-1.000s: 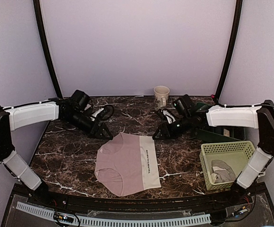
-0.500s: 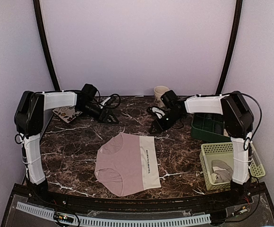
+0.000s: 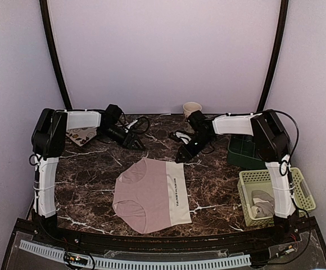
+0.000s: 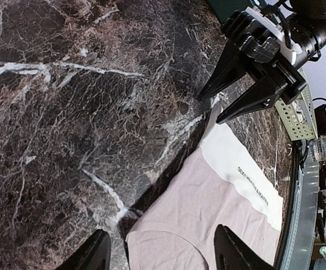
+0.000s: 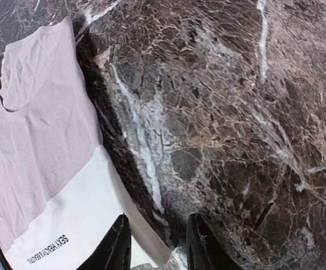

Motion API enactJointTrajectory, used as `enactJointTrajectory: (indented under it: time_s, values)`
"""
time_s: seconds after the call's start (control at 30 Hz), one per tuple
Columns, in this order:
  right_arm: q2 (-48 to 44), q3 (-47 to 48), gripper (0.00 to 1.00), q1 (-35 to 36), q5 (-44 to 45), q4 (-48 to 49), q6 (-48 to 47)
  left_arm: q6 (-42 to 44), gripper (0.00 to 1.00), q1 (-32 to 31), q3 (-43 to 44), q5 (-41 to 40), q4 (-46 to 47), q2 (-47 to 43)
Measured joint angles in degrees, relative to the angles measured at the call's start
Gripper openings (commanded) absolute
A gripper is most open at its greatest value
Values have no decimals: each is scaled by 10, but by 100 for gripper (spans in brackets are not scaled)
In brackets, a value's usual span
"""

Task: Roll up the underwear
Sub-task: Pick up the underwear from the center of the board.

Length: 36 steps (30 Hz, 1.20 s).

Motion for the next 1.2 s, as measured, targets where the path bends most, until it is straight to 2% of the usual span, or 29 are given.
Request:
enactJointTrajectory:
  time_s: [0.17, 0.3, 0.7, 1.2]
  values:
    - [2, 1, 28, -1, -30, -17, -14, 6, 63, 0, 3, 12, -6, 24]
    - [3, -2, 20, -1, -50, -32, -17, 7, 60, 0, 5, 19, -9, 34]
    - [9, -1, 0, -2, -60, -50, -14, 9, 61, -3, 19, 48, -6, 68]
    - [9, -1, 0, -10, -64, -57, -11, 33, 45, -19, 21, 47, -5, 76]
